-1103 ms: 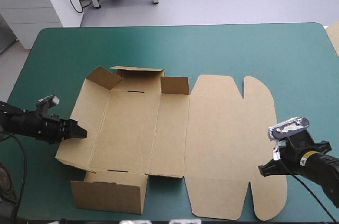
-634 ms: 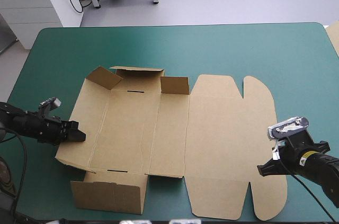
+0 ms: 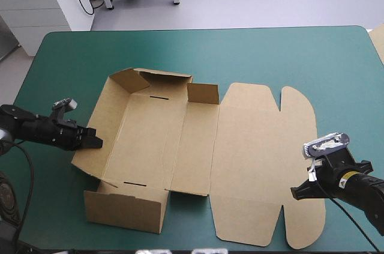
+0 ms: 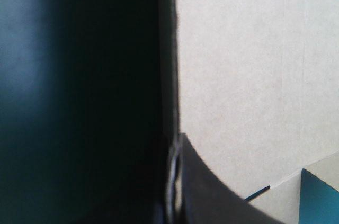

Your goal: Fold the box

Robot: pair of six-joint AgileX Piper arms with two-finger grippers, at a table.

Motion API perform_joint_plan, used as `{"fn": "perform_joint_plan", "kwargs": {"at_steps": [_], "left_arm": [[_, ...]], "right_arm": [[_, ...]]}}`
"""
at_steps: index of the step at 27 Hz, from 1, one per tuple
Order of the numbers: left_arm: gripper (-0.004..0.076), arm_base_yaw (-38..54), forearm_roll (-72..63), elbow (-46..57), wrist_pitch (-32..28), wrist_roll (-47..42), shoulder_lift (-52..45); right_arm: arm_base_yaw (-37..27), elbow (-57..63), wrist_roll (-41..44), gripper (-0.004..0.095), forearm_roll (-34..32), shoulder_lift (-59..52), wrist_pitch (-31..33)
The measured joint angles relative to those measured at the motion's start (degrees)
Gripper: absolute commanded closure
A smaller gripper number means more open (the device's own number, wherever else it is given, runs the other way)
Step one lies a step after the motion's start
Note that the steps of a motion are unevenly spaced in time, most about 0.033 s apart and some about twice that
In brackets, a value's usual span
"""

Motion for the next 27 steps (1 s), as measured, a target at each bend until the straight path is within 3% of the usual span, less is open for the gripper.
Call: {"fn": "perform_joint_plan", "kwargs": {"at_steps": [7,11,16,21,27], "left_arm": [[0.0731,-14.0,2.8,-14.1,0.6,-4.4,-0.2],[0.0731,-24.1,13.1,-27.6,2.0,-10.1,-0.2],[0.0731,-33.5,19.2,-41.7,2.8,-10.9,-0.2],[0.0731,-41.5,25.7,-47.6,3.4,-11.1,-0.2],[0.0731,-49.7,37.0,-47.9,3.6,-10.9,0.2]], "right_arm": [[0.0,-0.4,0.0,0.0927,0.7,-0.8,-2.3],[0.0,-3.8,0.0,0.0927,0.6,-2.4,-4.9],[0.0,-7.7,-0.3,0.0929,0.6,-2.5,-5.1],[0.0,-10.5,-1.5,0.0929,0.1,-2.5,-5.1],[0.0,-12.8,1.1,0.0929,-3.7,-2.5,-3.6]]}}
